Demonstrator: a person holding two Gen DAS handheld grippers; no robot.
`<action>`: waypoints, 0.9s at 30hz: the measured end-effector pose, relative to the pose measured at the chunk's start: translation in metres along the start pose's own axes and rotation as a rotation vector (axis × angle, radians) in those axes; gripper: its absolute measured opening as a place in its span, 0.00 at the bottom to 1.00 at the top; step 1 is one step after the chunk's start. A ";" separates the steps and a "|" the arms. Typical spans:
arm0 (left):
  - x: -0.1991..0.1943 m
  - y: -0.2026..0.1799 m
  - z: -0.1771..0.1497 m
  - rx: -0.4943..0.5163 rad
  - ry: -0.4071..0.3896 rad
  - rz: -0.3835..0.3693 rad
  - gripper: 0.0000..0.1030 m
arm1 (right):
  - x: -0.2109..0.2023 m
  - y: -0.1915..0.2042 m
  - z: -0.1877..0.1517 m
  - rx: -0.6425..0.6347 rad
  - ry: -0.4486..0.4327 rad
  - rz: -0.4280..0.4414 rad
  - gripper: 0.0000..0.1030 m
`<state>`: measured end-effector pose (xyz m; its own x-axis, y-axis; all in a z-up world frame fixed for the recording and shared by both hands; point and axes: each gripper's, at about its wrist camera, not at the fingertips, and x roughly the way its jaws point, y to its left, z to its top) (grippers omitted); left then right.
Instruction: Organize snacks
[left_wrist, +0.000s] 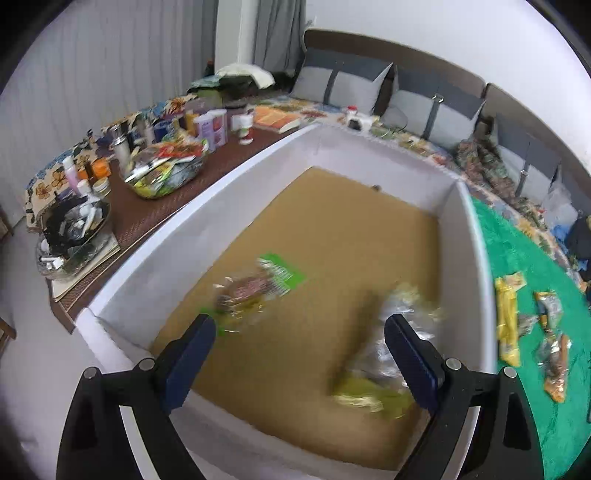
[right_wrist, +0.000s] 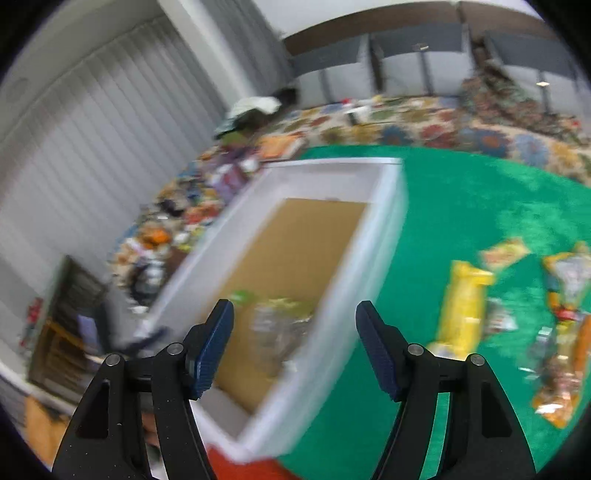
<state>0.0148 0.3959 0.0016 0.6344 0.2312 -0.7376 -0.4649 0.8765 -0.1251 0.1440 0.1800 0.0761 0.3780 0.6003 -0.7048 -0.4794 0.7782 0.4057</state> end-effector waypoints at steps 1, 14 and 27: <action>-0.002 -0.007 0.006 0.008 -0.012 -0.022 0.90 | -0.003 -0.015 -0.008 -0.005 -0.011 -0.052 0.70; 0.015 -0.151 -0.007 0.283 -0.076 -0.106 0.90 | -0.110 -0.308 -0.169 0.156 -0.029 -0.785 0.70; 0.020 -0.163 -0.027 0.351 0.025 -0.032 0.90 | -0.122 -0.376 -0.188 0.259 -0.045 -0.792 0.70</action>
<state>0.0872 0.2465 -0.0106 0.6277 0.1943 -0.7538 -0.2016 0.9759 0.0836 0.1291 -0.2210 -0.0996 0.5610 -0.1395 -0.8160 0.1363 0.9878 -0.0751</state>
